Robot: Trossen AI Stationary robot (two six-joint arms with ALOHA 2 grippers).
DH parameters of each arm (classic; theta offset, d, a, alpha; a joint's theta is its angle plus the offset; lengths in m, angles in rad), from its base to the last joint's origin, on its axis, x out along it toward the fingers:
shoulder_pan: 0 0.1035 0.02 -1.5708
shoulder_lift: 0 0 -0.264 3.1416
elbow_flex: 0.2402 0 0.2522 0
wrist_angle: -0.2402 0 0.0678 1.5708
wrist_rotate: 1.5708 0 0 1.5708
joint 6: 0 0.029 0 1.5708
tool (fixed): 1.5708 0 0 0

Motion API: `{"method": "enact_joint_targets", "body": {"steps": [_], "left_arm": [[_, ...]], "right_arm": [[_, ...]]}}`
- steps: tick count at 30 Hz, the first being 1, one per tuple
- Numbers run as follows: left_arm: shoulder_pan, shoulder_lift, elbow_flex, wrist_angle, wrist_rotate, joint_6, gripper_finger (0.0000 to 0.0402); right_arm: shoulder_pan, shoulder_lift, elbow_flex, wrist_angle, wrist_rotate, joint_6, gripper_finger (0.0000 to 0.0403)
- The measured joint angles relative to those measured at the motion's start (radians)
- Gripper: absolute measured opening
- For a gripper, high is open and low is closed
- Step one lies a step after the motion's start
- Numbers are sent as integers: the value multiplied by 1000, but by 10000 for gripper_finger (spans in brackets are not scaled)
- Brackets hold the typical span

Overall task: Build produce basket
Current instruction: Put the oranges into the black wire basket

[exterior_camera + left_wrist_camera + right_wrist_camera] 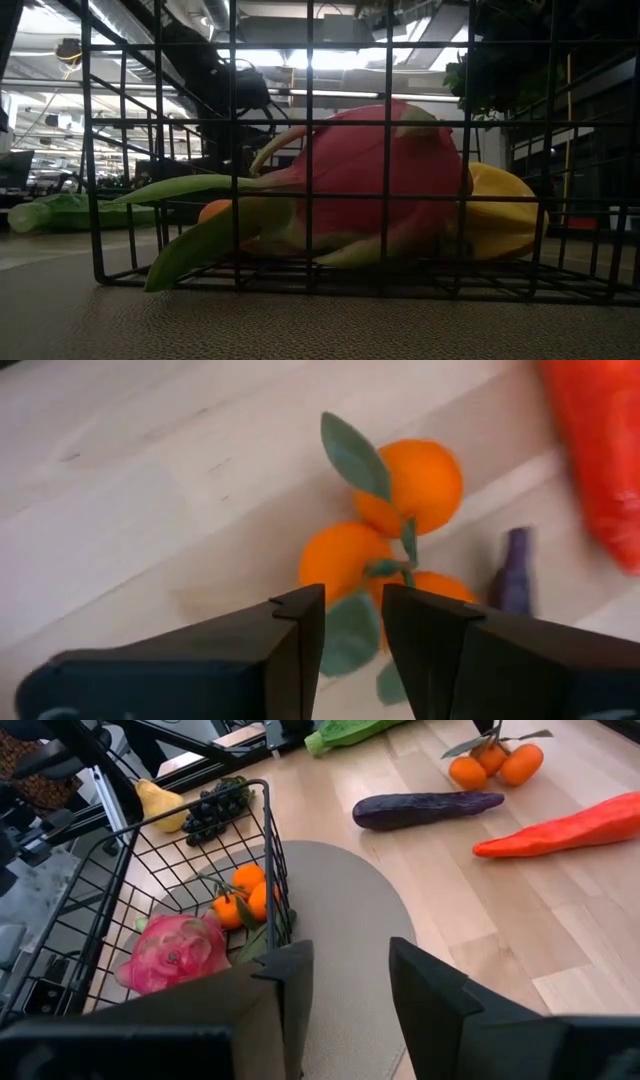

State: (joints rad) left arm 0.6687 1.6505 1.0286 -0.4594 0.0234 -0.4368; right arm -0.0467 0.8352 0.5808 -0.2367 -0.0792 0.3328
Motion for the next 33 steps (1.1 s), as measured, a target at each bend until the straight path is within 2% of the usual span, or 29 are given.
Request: {"method": "enact_joint_targets", "body": {"steps": [4, 11, 15, 24, 33], "left_arm": [[-1, -14, 0, 3, 55, 18, 92], [0, -15, 0, -6, 75, 25, 92], [-1, -15, 0, 28, 124, 24, 92], [-48, -14, 0, 53, -4, 4, 92], [-70, 1, 0, 71, -42, -14, 92]], "right_arm": [[0, 0, 0, -2, 0, 0, 123], [0, 0, 0, -11, 0, 0, 123], [0, 0, 0, -11, 0, 0, 123], [0, 0, 0, -10, 0, 0, 123], [0, 0, 0, -10, 0, 2, 123]]}}
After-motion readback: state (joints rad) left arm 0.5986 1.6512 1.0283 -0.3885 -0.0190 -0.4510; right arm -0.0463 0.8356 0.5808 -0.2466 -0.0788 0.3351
